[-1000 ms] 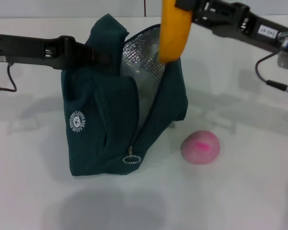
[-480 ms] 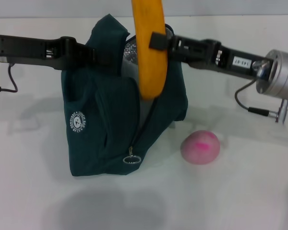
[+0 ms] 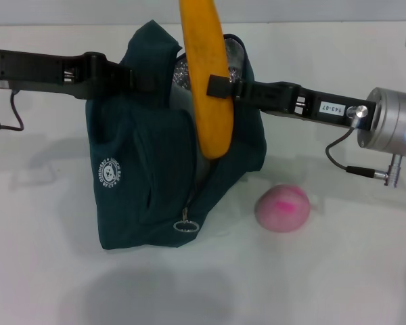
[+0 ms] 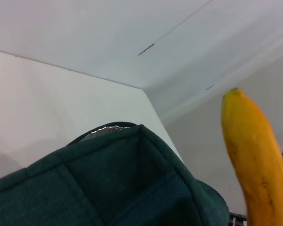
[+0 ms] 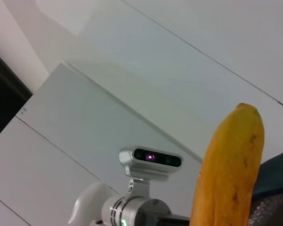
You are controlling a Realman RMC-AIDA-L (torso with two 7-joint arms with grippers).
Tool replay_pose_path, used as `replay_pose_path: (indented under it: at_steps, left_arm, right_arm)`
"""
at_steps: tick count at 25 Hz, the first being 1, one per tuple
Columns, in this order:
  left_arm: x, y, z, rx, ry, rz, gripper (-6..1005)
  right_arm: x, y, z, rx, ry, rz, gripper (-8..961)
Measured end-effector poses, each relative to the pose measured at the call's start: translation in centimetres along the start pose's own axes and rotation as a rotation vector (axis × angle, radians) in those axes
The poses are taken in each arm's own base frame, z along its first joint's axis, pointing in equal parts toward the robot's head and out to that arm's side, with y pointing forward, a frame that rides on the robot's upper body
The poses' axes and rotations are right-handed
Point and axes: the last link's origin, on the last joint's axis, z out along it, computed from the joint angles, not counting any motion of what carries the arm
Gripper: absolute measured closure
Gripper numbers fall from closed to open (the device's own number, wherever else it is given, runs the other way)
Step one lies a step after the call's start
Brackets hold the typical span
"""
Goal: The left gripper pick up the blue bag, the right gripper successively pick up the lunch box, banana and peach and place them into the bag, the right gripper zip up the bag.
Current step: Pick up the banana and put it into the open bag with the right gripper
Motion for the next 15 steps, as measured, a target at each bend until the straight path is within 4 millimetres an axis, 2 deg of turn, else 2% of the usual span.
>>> replay_pose_path:
  at_steps: [15]
  left_arm:
    - [0.09, 0.0, 0.01, 0.005, -0.005, 0.002, 959]
  right_arm:
    - [0.14, -0.46, 0.59, 0.038, 0.047, -0.075, 384]
